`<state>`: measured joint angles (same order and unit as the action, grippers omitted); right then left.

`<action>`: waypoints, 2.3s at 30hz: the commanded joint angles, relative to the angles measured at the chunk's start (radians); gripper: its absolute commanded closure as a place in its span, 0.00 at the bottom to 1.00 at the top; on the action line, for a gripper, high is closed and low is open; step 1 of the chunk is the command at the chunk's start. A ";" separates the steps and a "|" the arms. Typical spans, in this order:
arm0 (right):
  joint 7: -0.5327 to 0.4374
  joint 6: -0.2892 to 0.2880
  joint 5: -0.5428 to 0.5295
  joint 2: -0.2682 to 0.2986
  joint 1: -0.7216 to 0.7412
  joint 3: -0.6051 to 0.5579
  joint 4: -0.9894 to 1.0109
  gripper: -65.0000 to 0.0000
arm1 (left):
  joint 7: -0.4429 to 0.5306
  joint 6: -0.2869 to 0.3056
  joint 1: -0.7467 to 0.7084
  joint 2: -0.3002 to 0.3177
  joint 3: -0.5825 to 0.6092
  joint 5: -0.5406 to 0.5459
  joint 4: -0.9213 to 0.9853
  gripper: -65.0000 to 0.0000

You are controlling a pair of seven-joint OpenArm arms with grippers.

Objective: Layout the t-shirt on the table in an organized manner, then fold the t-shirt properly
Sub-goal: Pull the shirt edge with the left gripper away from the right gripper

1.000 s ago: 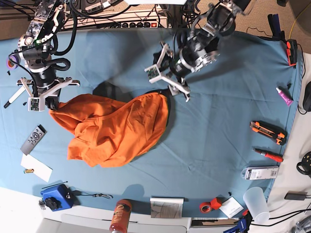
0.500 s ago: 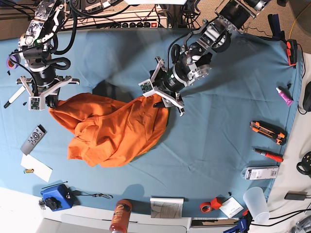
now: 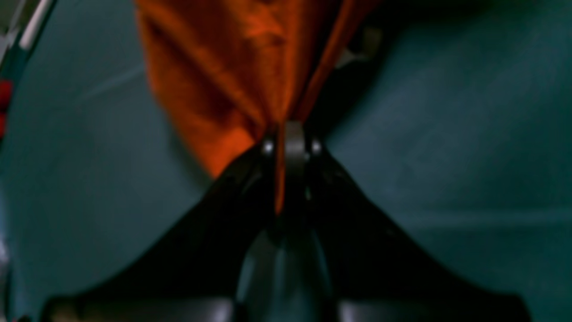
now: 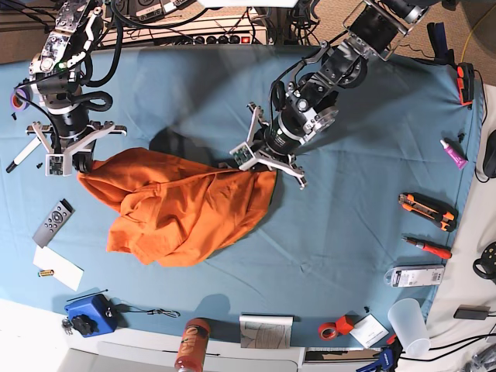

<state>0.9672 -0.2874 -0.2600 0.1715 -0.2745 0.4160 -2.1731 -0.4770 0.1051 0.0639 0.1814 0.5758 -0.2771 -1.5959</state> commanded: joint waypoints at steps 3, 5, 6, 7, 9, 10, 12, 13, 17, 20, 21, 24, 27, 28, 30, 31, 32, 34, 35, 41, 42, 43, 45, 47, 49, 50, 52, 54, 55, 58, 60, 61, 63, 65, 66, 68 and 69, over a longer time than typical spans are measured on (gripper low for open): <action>-0.028 0.003 0.000 0.011 0.006 0.004 -0.017 1.00 | -0.048 -0.096 0.026 -0.004 -0.003 -0.008 -0.127 1.00; -0.027 0.003 0.000 0.011 0.006 0.004 -0.017 1.00 | -0.109 -0.147 0.040 -0.004 -0.003 -0.017 -0.206 1.00; -0.026 0.003 0.000 0.011 0.006 0.004 -0.017 1.00 | -0.141 -0.170 0.052 -0.004 -0.003 -0.028 -0.244 1.00; -0.024 0.002 0.000 0.011 0.006 0.004 -0.017 1.00 | -0.171 -0.190 0.066 -0.004 -0.005 -0.040 -0.279 1.00; -0.024 -0.006 0.000 0.011 0.006 0.004 -0.017 1.00 | -0.217 -0.203 0.093 -0.005 -0.023 -0.065 -0.339 1.00; -0.024 -0.012 0.005 0.011 0.006 0.004 -0.017 1.00 | -0.225 -0.202 0.102 -0.004 -0.042 -0.071 -0.362 1.00; -0.027 -0.012 0.039 0.011 0.006 0.004 -0.017 1.00 | -0.219 -0.202 0.111 -0.005 -0.096 -0.070 -0.396 1.00; -0.032 -0.012 0.061 0.011 0.006 0.004 -0.017 1.00 | -0.215 -0.202 0.115 -0.004 -0.127 -0.066 -0.405 1.00; -0.081 -0.013 0.074 0.012 0.008 0.004 0.007 1.00 | -0.203 -0.146 0.153 -0.003 -0.263 0.023 -0.406 1.00; -0.083 -0.041 0.025 0.011 0.028 0.002 0.056 1.00 | -0.202 -0.090 0.196 0.009 -0.352 0.100 -0.404 1.00; -0.084 -0.053 0.001 0.011 0.037 -0.004 0.075 1.00 | -0.202 -0.080 0.214 0.022 -0.378 0.115 -0.404 1.00; -0.084 -0.072 -0.035 0.011 0.072 -0.048 0.144 1.00 | -0.203 -0.078 0.270 0.089 -0.442 0.161 -0.402 1.00; -0.085 -0.082 -0.035 0.010 0.115 -0.135 0.219 1.00 | -0.203 -0.077 0.314 0.167 -0.481 0.195 -0.400 1.00; -0.088 -0.082 -0.034 0.009 0.133 -0.169 0.243 1.00 | -0.203 -0.078 0.323 0.193 -0.488 0.201 -0.400 1.00; -0.104 -0.082 -0.028 0.002 0.178 -0.241 0.293 1.00 | -0.203 -0.078 0.338 0.245 -0.491 0.202 -0.400 1.00; -0.113 -0.082 -0.023 -0.004 0.203 -0.277 0.316 1.00 | -0.203 -0.078 0.344 0.270 -0.491 0.203 -0.400 1.00; -0.122 -0.082 -0.009 -0.014 0.230 -0.311 0.340 1.00 | -0.203 -0.079 0.349 0.294 -0.491 0.202 -0.399 1.00; -0.138 -0.081 0.016 -0.042 0.288 -0.372 0.385 1.00 | -0.203 -0.079 0.355 0.343 -0.491 0.180 -0.399 1.00; -0.142 -0.081 0.020 -0.058 0.318 -0.398 0.411 1.00 | -0.203 -0.082 0.356 0.367 -0.492 0.154 -0.399 1.00; -0.161 -0.080 0.060 -0.164 0.492 -0.501 0.578 1.00 | -0.203 -0.111 0.357 0.481 -0.526 0.134 -0.399 1.00; -0.158 -0.080 0.065 -0.179 0.516 -0.507 0.600 1.00 | -0.203 -0.108 0.357 0.496 -0.534 0.141 -0.399 1.00; -0.156 -0.080 0.076 -0.193 0.536 -0.508 0.615 1.00 | -0.203 -0.108 0.357 0.509 -0.542 0.157 -0.399 1.00; -0.136 -0.080 0.094 -0.215 0.565 -0.508 0.624 1.00 | -0.203 -0.107 0.357 0.531 -0.562 0.205 -0.399 1.00; -0.115 -0.083 0.096 -0.219 0.586 -0.508 0.624 1.00 | -0.203 -0.098 0.358 0.545 -0.572 0.248 -0.400 1.00; -0.058 -0.082 0.096 -0.215 0.606 -0.507 0.624 0.92 | -0.203 -0.046 0.357 0.550 -0.573 0.290 -0.400 1.00; -0.023 -0.082 0.096 -0.211 0.616 -0.507 0.623 0.84 | -0.203 -0.016 0.357 0.550 -0.573 0.326 -0.400 1.00; 0.046 -0.077 0.096 -0.205 0.637 -0.502 0.623 0.72 | -0.202 0.030 0.357 0.550 -0.573 0.398 -0.402 1.00; 0.093 -0.070 0.097 -0.204 0.655 -0.483 0.622 0.71 | -0.195 0.074 0.357 0.549 -0.573 0.451 -0.410 1.00; 0.098 -0.071 0.097 -0.204 0.660 -0.466 0.622 0.71 | -0.195 0.093 0.357 0.546 -0.573 0.472 -0.419 1.00; 0.094 -0.072 0.096 -0.205 0.671 -0.390 0.622 0.71 | -0.195 0.144 0.352 0.531 -0.571 0.539 -0.454 1.00; 0.095 -0.073 0.096 -0.204 0.674 -0.324 0.622 0.71 | -0.195 0.191 0.341 0.518 -0.571 0.585 -0.478 1.00; 0.095 -0.075 0.096 -0.204 0.675 -0.288 0.622 0.71 | -0.195 0.211 0.333 0.510 -0.571 0.609 -0.486 1.00; 0.097 -0.087 0.096 -0.204 0.674 -0.212 0.622 0.71 | -0.194 0.242 0.317 0.478 -0.571 0.652 -0.496 1.00; 0.113 -0.094 0.082 -0.190 0.673 -0.146 0.622 0.71 | -0.191 0.267 0.296 0.429 -0.571 0.686 -0.497 1.00; 0.125 -0.095 0.064 -0.177 0.673 -0.121 0.622 0.71 | -0.191 0.278 0.285 0.401 -0.569 0.702 -0.497 1.00; 0.145 -0.094 0.038 -0.144 0.673 -0.084 0.622 0.71 | -0.184 0.295 0.263 0.344 -0.551 0.709 -0.497 1.00; 0.152 -0.094 0.037 -0.125 0.673 -0.069 0.622 0.71 | -0.184 0.301 0.253 0.316 -0.533 0.709 -0.497 1.00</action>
<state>1.1362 -0.3824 -0.2100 0.0380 0.3687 0.3477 -1.5326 -0.6937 0.4068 0.2951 0.4892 0.0475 0.4263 -2.0804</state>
